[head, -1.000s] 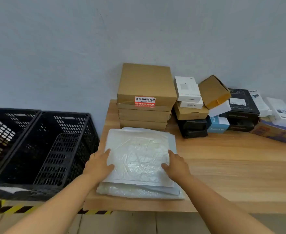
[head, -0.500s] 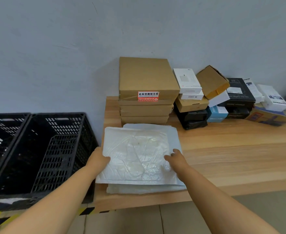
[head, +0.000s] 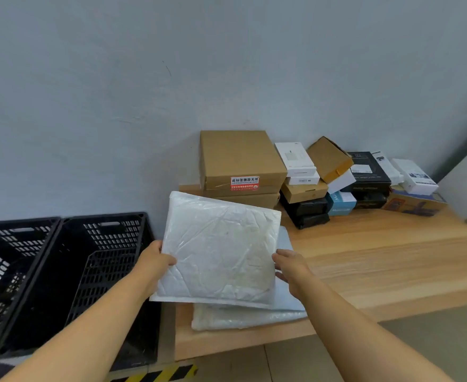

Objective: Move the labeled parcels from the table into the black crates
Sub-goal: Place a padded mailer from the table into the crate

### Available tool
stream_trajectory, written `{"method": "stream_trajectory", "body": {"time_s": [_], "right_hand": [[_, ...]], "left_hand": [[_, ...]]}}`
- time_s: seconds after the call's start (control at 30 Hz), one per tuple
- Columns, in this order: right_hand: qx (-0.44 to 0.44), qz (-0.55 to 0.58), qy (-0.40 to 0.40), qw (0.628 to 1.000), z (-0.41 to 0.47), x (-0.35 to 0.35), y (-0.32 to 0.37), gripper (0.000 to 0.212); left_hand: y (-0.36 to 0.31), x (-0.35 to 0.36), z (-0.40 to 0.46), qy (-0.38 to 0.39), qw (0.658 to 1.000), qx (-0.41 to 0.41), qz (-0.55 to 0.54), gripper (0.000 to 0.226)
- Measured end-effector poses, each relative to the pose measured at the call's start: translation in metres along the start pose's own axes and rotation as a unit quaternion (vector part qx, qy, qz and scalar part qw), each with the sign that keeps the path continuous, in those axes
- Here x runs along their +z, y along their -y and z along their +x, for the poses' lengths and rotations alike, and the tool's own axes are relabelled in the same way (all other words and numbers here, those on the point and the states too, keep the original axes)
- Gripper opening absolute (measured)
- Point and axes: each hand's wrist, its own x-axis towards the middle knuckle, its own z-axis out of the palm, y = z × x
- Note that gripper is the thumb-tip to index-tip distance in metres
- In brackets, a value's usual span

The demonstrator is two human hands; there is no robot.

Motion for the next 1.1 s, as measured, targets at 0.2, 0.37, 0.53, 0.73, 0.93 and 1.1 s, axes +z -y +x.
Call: {"method": "stream_trajectory", "body": {"time_s": [0.2,0.37,0.53,0.73,0.93,1.1], "right_hand": [[-0.121,-0.025,-0.034,0.992,-0.034,-0.015,0.059,0.014],[-0.193,-0.036,-0.047,0.979,-0.069,-0.034,0.110,0.012],[-0.278,-0.067,-0.063,0.956,-0.099,-0.050,0.152,0.009],[-0.318,-0.029,-0.046,0.946,-0.124,-0.065,0.189,0.010],[-0.344,0.037,-0.024,0.938,-0.146,-0.071,0.210,0.004],[-0.350,0.088,0.035,0.932,-0.157,-0.079,0.219,0.012]], "left_hand": [[-0.057,-0.018,-0.034,-0.007,0.995,0.078,-0.054,0.034],[-0.104,-0.034,-0.068,-0.017,0.984,0.143,-0.106,0.013],[-0.145,-0.052,-0.100,-0.031,0.974,0.205,-0.095,0.011],[-0.184,-0.075,-0.132,-0.071,0.955,0.284,-0.037,0.014],[-0.210,-0.088,-0.156,-0.085,0.944,0.320,0.009,0.022],[-0.226,-0.090,-0.177,-0.059,0.947,0.314,-0.038,0.020]]}}
